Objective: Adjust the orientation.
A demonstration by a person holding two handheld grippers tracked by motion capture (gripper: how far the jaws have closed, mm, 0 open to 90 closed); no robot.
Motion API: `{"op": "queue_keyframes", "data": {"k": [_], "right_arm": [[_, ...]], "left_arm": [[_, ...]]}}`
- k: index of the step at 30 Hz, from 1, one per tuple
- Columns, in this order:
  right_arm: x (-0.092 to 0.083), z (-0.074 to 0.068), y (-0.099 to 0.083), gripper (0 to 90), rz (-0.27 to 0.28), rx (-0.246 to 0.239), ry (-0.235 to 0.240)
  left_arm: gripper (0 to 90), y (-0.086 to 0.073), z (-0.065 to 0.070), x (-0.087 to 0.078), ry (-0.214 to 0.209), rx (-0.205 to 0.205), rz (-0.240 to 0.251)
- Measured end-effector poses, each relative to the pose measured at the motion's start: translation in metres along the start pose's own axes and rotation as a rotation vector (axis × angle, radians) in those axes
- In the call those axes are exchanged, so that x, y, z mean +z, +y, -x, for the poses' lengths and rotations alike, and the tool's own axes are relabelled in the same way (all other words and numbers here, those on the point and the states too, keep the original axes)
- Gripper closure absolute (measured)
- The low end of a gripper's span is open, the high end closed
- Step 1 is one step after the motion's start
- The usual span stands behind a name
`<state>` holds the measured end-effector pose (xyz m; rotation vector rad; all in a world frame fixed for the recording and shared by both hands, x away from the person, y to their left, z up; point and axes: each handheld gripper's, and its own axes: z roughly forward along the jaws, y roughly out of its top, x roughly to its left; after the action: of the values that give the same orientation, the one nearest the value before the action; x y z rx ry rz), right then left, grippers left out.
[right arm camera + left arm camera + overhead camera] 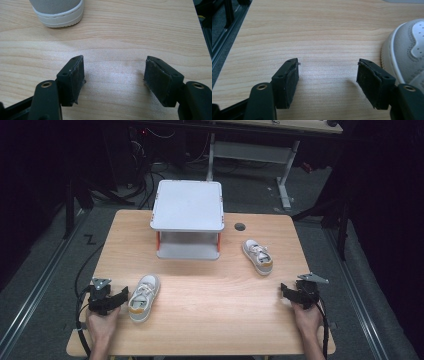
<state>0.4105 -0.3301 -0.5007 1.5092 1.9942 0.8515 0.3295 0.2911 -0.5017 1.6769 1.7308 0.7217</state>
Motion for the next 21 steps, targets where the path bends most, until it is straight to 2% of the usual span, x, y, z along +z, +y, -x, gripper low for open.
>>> {"op": "queue_keyframes", "data": {"k": [7, 9, 12, 13, 14, 15, 17, 18, 19, 21], "right_arm": [[0.0, 0.0, 0.0, 32.5, 0.0, -0.001, 0.001], [0.0, 0.0, 0.0, 32.4, 0.0, -0.001, 0.001], [0.0, 0.0, 0.0, 32.3, 0.0, -0.001, 0.001], [0.0, 0.0, 0.0, 32.1, 0.0, -0.001, 0.002], [0.0, 0.0, 0.0, 32.1, 0.0, -0.001, 0.002], [0.0, 0.0, 0.0, 32.1, 0.0, -0.001, 0.002], [0.0, 0.0, 0.0, 32.1, 0.0, -0.001, 0.002], [0.0, 0.0, 0.0, 32.0, -0.001, -0.002, 0.002], [0.0, 0.0, 0.0, 32.0, -0.001, -0.002, 0.002], [0.0, 0.0, 0.0, 32.0, -0.001, -0.002, 0.002]], "left_arm": [[36.2, 0.002, 0.001, -0.014, -0.027, -0.005, 0.017], [37.9, 0.004, -0.001, -0.024, -0.065, -0.038, 0.019], [39.6, 0.006, -0.002, -0.031, -0.078, -0.035, 0.011], [40.0, 0.007, -0.002, -0.04, -0.09, -0.035, 0.016], [40.1, 0.007, -0.002, -0.04, -0.09, -0.035, 0.016], [40.3, 0.008, -0.001, -0.05, -0.105, -0.036, 0.027], [40.8, 0.009, -0.001, -0.055, -0.114, -0.033, 0.034], [41.1, 0.01, 0.002, -0.064, -0.137, -0.021, 0.04], [41.4, 0.01, 0.002, -0.064, -0.137, -0.021, 0.04], [41.7, 0.012, 0.01, -0.076, -0.171, 0.026, 0.037]]}}
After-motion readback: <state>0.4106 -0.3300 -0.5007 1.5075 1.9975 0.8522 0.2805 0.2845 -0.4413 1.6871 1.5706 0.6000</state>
